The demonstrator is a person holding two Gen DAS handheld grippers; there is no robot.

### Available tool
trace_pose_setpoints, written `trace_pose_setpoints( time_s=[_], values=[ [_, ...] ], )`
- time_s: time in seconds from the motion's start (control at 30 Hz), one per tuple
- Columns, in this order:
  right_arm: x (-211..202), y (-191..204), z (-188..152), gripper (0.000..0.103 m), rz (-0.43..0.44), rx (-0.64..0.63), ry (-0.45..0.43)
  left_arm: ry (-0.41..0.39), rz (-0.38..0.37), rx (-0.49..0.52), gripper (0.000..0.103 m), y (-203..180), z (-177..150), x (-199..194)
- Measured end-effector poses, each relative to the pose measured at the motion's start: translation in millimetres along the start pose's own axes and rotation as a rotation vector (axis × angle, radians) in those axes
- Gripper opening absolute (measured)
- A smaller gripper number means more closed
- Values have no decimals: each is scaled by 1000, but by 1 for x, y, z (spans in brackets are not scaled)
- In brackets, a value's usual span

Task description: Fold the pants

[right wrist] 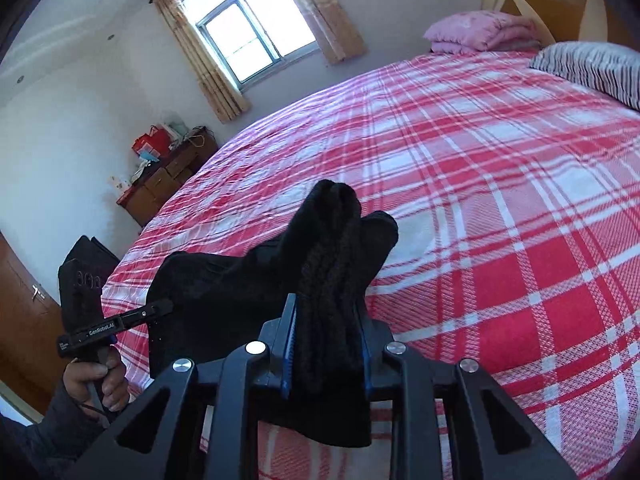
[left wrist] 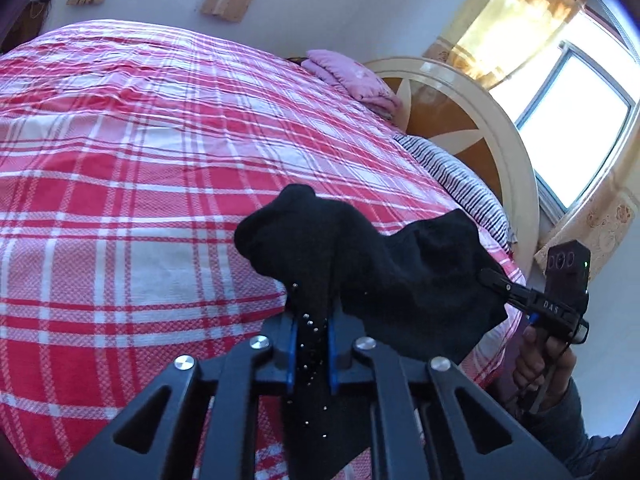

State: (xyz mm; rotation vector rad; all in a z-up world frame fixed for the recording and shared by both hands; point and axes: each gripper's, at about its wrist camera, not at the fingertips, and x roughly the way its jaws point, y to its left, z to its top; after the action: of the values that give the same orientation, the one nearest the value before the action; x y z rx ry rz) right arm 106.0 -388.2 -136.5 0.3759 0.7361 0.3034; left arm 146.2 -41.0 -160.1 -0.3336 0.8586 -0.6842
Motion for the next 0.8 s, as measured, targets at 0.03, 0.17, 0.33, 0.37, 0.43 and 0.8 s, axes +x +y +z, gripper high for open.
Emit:
trace_pose_setpoints(
  time_s=[0.03,0.17,0.33,0.37,0.43,0.8],
  values=[
    [1,4,2,25,3,-10,0,-3,-6,-10,12,1,1,-2],
    [6,17,7,25,23,-36,10,-30,0,-6,11,6,6,-19],
    [29,42,25,25,48,-89,33,-57,55,15,11,15,15,-37],
    [34,47,30,25,55,-99,37,-62,64,16,11,17,16,-40],
    [47,61,41,25,72,-126,49,-75,90,14,11,23,20,-47],
    [136,153,92,25,180,-283,119,-183,245,-10,11,79,49,-106]
  ],
)
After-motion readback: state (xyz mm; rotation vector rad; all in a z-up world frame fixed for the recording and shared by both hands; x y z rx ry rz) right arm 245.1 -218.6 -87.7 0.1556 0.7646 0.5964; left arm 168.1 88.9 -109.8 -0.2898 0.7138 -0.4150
